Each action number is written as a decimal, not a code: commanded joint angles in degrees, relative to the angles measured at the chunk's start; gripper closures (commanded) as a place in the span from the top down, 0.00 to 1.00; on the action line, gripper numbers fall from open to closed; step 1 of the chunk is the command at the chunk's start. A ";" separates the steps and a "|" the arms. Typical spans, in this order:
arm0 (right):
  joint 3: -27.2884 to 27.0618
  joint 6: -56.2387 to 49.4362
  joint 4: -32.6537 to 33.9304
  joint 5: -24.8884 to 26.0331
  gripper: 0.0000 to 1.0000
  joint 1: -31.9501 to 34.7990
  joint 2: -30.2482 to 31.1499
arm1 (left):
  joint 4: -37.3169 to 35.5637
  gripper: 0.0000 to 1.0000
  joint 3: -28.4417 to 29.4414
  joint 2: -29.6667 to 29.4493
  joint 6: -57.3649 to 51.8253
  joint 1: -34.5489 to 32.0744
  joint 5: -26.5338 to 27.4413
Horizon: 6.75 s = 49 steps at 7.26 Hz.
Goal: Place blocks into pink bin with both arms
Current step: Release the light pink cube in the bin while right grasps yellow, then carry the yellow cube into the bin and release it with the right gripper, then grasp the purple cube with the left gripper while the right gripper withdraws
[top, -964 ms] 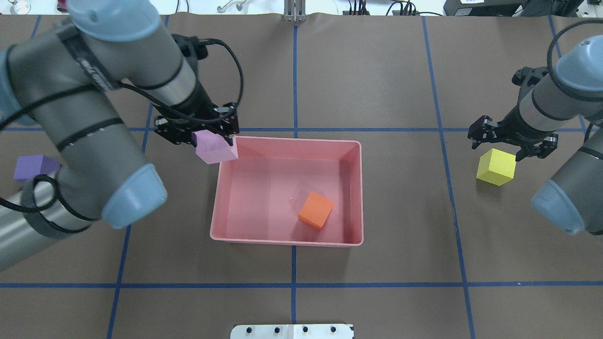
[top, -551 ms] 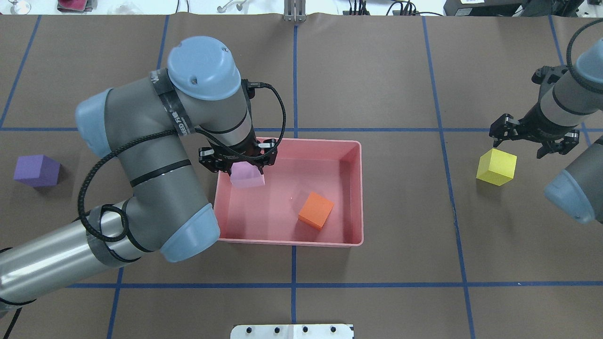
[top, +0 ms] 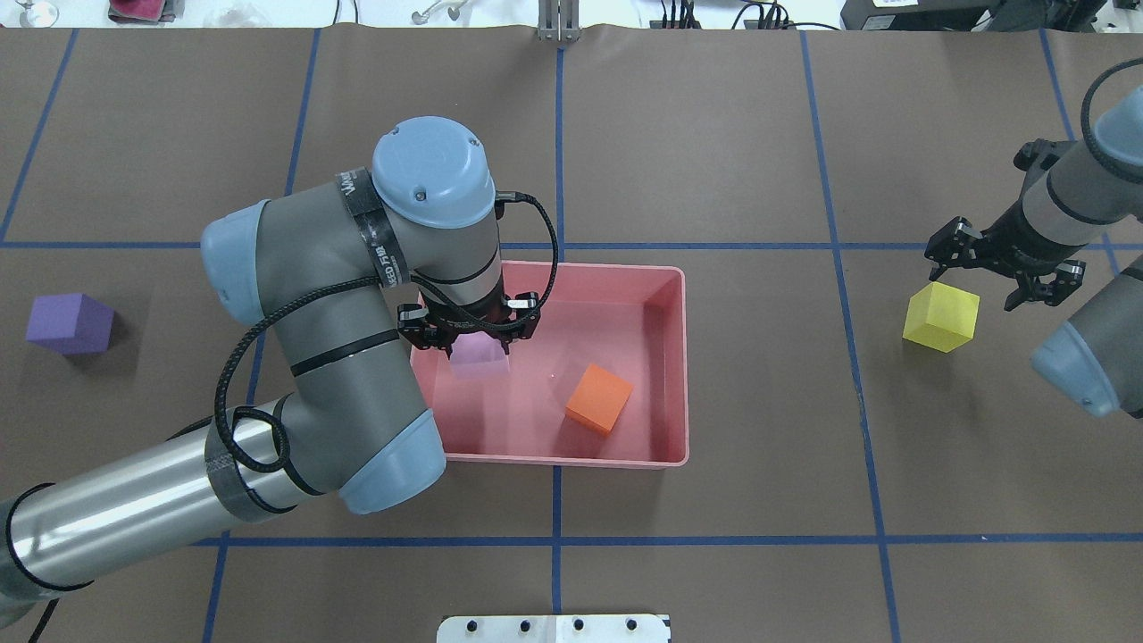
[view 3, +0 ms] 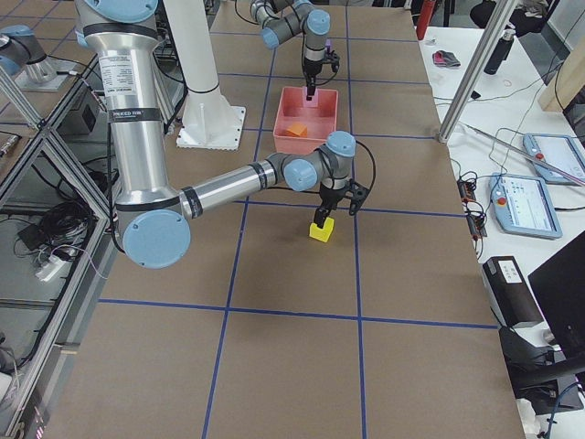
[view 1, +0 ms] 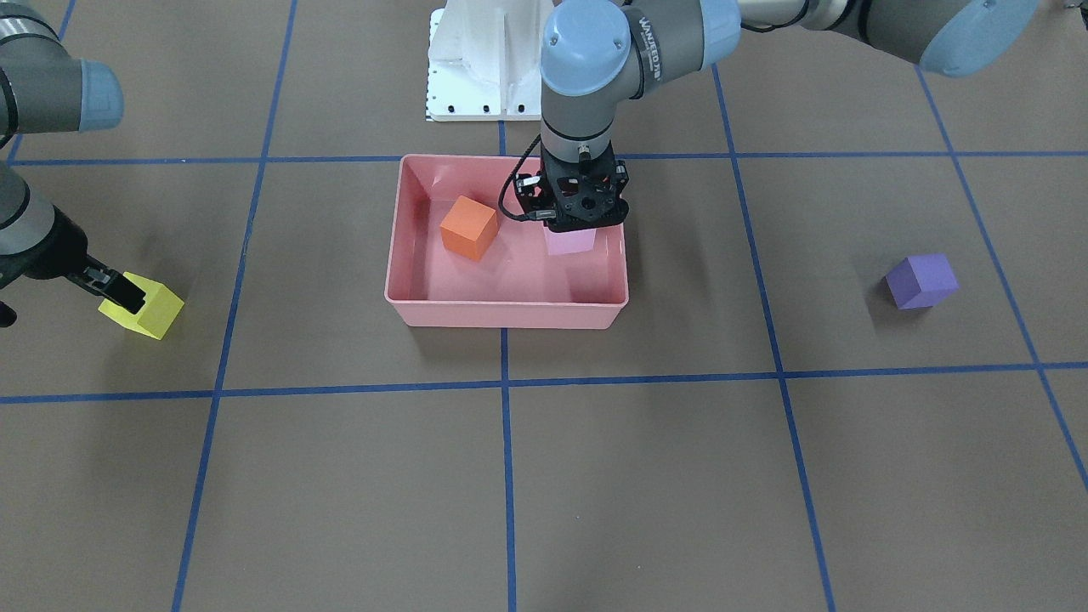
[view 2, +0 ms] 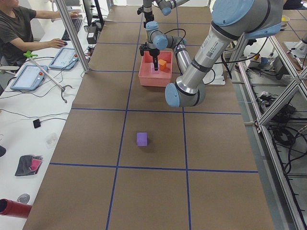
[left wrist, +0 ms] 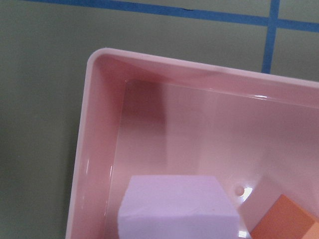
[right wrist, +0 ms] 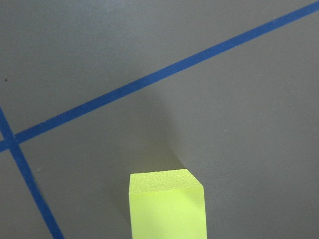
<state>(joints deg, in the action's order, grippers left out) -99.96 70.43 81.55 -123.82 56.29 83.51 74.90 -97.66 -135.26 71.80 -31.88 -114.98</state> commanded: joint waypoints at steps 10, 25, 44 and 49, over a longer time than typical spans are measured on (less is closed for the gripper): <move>3.37 7.26 -10.45 -0.63 0.99 -3.90 2.80 | -0.20 0.99 0.89 -0.62 0.09 0.59 1.42; 0.02 38.99 12.14 12.80 0.00 -26.31 -35.79 | 13.34 0.99 -7.37 38.76 -55.72 -35.09 -10.53; -0.32 34.34 12.14 12.64 1.00 -22.01 -30.42 | 33.11 0.99 9.24 41.20 -34.10 -29.12 -17.12; -0.32 34.34 12.14 12.64 1.00 -22.01 -29.37 | 32.50 0.99 6.70 41.65 -34.80 -29.38 -17.56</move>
<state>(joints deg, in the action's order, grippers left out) -100.28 104.77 93.69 -111.18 34.27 53.70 107.42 -90.25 -93.87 37.29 -61.19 -132.49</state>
